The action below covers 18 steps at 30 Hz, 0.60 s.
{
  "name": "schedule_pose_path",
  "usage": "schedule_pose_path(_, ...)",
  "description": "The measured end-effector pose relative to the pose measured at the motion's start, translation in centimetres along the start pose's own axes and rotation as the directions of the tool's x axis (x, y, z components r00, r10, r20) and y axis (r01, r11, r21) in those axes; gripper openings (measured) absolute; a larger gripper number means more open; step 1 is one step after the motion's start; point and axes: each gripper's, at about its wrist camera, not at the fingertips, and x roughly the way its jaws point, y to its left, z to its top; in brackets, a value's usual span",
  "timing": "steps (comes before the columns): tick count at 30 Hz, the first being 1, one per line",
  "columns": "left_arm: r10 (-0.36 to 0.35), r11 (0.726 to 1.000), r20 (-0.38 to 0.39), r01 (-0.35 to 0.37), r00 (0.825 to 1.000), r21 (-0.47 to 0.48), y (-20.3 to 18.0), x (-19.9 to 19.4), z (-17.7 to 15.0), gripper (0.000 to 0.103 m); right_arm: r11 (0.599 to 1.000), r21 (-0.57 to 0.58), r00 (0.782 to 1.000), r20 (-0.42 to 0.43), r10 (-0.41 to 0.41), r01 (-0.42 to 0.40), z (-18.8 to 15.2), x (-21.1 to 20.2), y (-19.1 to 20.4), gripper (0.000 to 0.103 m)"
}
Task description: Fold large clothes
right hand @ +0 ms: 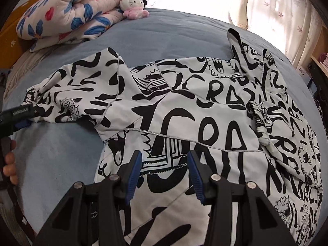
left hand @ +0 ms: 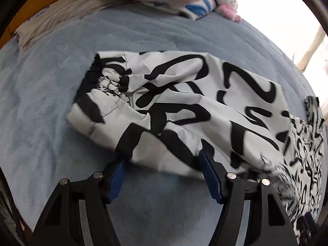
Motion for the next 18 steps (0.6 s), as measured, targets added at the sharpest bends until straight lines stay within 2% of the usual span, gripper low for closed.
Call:
schedule_pose_path(2, -0.004, 1.0, -0.018, 0.004, 1.0, -0.014, -0.2, 1.2, 0.7, 0.076, 1.0, 0.002, 1.0, -0.005, 0.001, -0.001, 0.0, 0.3, -0.1, 0.046)
schedule_pose_path(7, 0.039, 0.999, -0.01, -0.04, 0.999, -0.015, -1.2, 2.8, 2.1, 0.077, 1.0, 0.012, 1.0, -0.027, 0.007, -0.007, 0.0, 1.2, -0.3, 0.046)
schedule_pose_path(8, 0.052, 0.999, 0.006, -0.052, 0.999, -0.015, -1.2, 3.0, 2.4, 0.068, 1.0, 0.013, 0.999, -0.033, 0.01, -0.01, 0.0, 1.3, -0.3, 0.046)
schedule_pose_path(9, 0.059, 0.998, 0.02, -0.059, 0.998, -0.016, -1.1, 3.2, 2.6, 0.048, 1.0, 0.015, 0.999, -0.035, 0.012, -0.012, -0.1, 1.3, -0.3, 0.046)
schedule_pose_path(10, 0.054, 0.998, 0.045, -0.053, 0.998, -0.019, -0.9, 3.1, 2.6, 0.038, 1.0, 0.019, 0.999, -0.036, 0.015, -0.015, -0.1, 1.3, -0.4, 0.046)
schedule_pose_path(11, 0.012, 0.999, 0.049, -0.011, 0.999, -0.032, -0.7, 3.2, 2.8, 0.02, 1.0, 0.021, 0.999, -0.035, 0.017, -0.017, -0.1, 1.3, -0.5, 0.046)
schedule_pose_path(12, -0.021, 0.999, 0.048, 0.023, 0.999, -0.046, -0.2, 3.1, 2.7, 0.01, 1.0, 0.022, 0.999, -0.032, 0.018, -0.017, -0.1, 1.2, -0.6, 0.046)
schedule_pose_path(14, -0.105, 0.989, 0.064, 0.11, 0.992, -0.095, 1.2, 2.5, 2.5, 0.006, 1.0, 0.025, 1.0, -0.026, 0.018, -0.017, -0.2, 1.0, -0.9, 0.046)
schedule_pose_path(18, -0.194, 0.972, 0.12, 0.207, 0.974, -0.109, 3.4, 0.2, 1.3, 0.005, 0.999, 0.045, 0.999, -0.028, 0.029, -0.027, -0.3, 1.0, -1.6, 0.046)
